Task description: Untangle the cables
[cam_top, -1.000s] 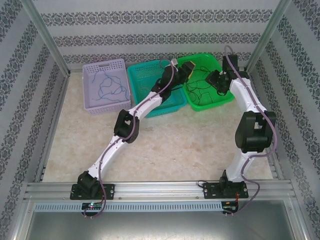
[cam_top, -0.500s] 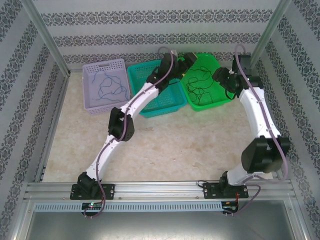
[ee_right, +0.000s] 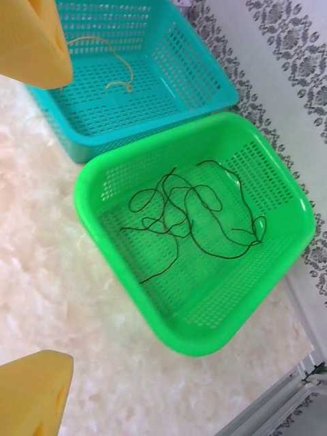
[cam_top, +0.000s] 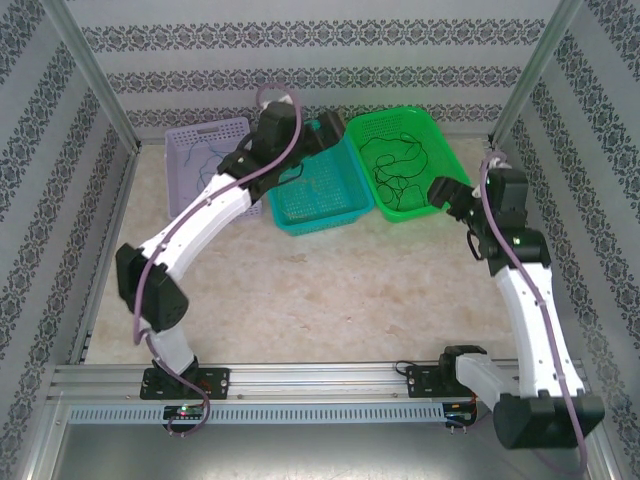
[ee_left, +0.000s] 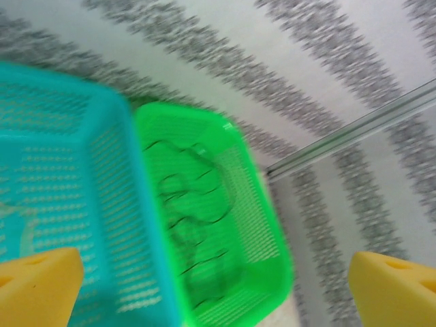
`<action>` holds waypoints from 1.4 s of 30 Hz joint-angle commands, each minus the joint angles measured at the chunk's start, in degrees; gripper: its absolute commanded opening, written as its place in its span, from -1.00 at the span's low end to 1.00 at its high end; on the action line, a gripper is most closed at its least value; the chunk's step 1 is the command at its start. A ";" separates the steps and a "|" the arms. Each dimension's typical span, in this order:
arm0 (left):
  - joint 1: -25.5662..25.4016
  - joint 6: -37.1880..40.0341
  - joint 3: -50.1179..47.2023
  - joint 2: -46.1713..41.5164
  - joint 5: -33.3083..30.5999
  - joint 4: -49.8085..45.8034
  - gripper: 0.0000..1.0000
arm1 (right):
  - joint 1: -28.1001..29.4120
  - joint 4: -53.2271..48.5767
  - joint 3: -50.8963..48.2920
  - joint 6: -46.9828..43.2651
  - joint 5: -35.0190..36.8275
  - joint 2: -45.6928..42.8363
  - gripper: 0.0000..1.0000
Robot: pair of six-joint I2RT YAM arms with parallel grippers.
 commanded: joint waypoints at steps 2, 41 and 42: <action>1.63 4.61 -18.22 -14.64 -6.52 -0.92 0.99 | 0.84 -0.71 -7.35 -3.66 5.59 -8.07 0.96; 21.71 35.36 -86.91 -63.35 -31.34 18.74 0.99 | -3.42 77.05 -42.96 -18.56 2.56 17.96 0.96; 23.47 35.75 -87.05 -61.68 -29.41 21.50 0.99 | -3.37 80.02 -43.14 -17.37 2.67 19.74 0.96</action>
